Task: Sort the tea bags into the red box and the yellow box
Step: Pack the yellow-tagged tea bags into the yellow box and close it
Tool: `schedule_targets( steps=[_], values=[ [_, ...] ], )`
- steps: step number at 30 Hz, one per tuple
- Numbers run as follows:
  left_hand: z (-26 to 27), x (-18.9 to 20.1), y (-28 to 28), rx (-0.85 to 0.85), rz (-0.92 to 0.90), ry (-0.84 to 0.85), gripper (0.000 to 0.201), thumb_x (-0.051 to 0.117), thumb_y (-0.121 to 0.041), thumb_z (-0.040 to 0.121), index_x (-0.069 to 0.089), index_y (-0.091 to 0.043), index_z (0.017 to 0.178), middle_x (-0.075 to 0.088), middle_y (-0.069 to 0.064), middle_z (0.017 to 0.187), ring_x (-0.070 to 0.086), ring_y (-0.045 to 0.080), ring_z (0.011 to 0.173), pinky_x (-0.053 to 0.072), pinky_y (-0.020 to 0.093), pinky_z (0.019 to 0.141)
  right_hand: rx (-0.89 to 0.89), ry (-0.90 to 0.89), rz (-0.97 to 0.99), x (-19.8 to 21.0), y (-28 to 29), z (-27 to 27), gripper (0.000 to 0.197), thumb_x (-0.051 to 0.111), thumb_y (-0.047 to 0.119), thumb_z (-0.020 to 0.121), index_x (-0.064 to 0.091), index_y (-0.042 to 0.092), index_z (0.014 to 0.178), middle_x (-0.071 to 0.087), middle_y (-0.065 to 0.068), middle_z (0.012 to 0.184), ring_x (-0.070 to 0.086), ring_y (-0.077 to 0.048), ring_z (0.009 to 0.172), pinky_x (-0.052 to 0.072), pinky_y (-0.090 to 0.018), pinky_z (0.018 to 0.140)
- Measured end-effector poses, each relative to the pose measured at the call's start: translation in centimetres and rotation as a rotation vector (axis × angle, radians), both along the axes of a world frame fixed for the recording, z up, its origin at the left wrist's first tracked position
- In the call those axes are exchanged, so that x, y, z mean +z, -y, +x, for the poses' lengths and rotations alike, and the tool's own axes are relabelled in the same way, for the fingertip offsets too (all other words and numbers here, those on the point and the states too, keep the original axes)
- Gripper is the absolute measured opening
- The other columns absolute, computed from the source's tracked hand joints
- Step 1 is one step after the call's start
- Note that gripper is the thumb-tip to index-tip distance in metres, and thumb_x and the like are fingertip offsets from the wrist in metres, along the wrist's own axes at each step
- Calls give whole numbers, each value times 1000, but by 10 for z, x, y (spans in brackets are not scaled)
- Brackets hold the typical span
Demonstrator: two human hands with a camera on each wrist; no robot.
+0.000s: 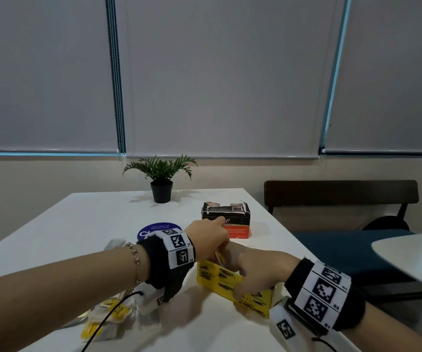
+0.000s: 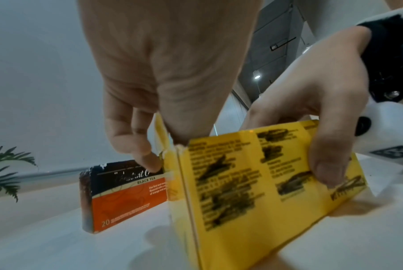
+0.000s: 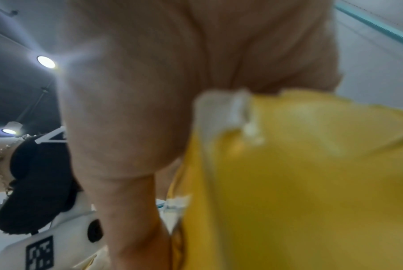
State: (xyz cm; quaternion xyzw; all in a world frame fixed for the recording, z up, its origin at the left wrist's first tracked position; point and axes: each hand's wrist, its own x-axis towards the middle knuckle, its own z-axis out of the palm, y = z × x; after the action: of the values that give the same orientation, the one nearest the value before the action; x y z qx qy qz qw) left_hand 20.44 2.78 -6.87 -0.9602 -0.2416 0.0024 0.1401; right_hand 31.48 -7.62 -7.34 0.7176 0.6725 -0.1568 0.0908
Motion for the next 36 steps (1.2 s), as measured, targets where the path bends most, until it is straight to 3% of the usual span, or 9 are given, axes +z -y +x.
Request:
schedule_targets(
  steps=[5, 9, 14, 21, 25, 28, 31, 36],
  values=[
    [-2, -6, -5, 73, -134, 92, 32, 71, -12, 84, 63, -16, 115, 43, 7, 123, 58, 26, 92, 45, 26, 73, 38, 31, -2, 0, 2, 0, 44, 62, 43, 85, 63, 17, 120, 69, -3, 106, 65, -21, 95, 54, -36, 84],
    [-5, 3, -10, 94, -260, 104, 39, 74, -20, 81, 56, -20, 116, 45, 6, 122, 56, 26, 102, 47, 29, 79, 54, -22, 53, 0, 5, 4, 41, 65, 41, 86, 64, 19, 120, 67, 0, 105, 63, -19, 92, 52, -32, 81],
    [-2, 6, -9, 44, -186, 49, 42, 72, -25, 82, 48, -19, 116, 57, 4, 114, 56, 22, 99, 42, 29, 69, 89, 20, 95, -1, 6, 5, 41, 64, 35, 85, 61, 14, 121, 63, -6, 116, 61, -24, 100, 55, -39, 86],
    [8, 7, -8, 67, -251, -20, 72, 82, -12, 72, 35, -14, 127, 56, 11, 120, 58, 28, 103, 51, 36, 82, 102, 67, 67, -1, 4, 6, 43, 61, 36, 82, 60, 25, 124, 62, -2, 115, 58, -23, 102, 54, -44, 89],
    [-4, 24, -16, 137, -534, 23, 76, 81, -18, 75, 34, -20, 134, 51, 11, 131, 65, 28, 89, 57, 30, 59, 91, 29, 95, -1, 5, 12, 42, 61, 38, 83, 60, 31, 125, 59, 3, 122, 56, -18, 106, 51, -39, 92],
    [-25, 51, -24, 144, -670, 137, 67, 73, -31, 83, 35, -25, 139, 48, 5, 135, 66, 24, 95, 58, 28, 66, 95, -19, 153, 1, 8, 15, 41, 63, 32, 88, 58, 27, 128, 59, 7, 124, 54, -10, 103, 46, -24, 85],
    [-54, 69, -35, 193, -701, 216, 53, 66, -33, 89, 41, -23, 134, 55, 2, 126, 69, 19, 90, 59, 32, 75, 78, 29, 223, 3, 10, 15, 35, 68, 30, 86, 62, 23, 120, 62, 4, 117, 58, -14, 102, 50, -26, 85],
    [-115, 72, -47, 259, -640, 122, 40, 69, -31, 88, 53, -22, 123, 65, -4, 114, 69, 15, 86, 54, 24, 66, 26, 125, 367, 14, 15, 2, 37, 72, 46, 80, 61, 27, 110, 56, 8, 105, 54, -13, 96, 46, -26, 80]
  ],
)
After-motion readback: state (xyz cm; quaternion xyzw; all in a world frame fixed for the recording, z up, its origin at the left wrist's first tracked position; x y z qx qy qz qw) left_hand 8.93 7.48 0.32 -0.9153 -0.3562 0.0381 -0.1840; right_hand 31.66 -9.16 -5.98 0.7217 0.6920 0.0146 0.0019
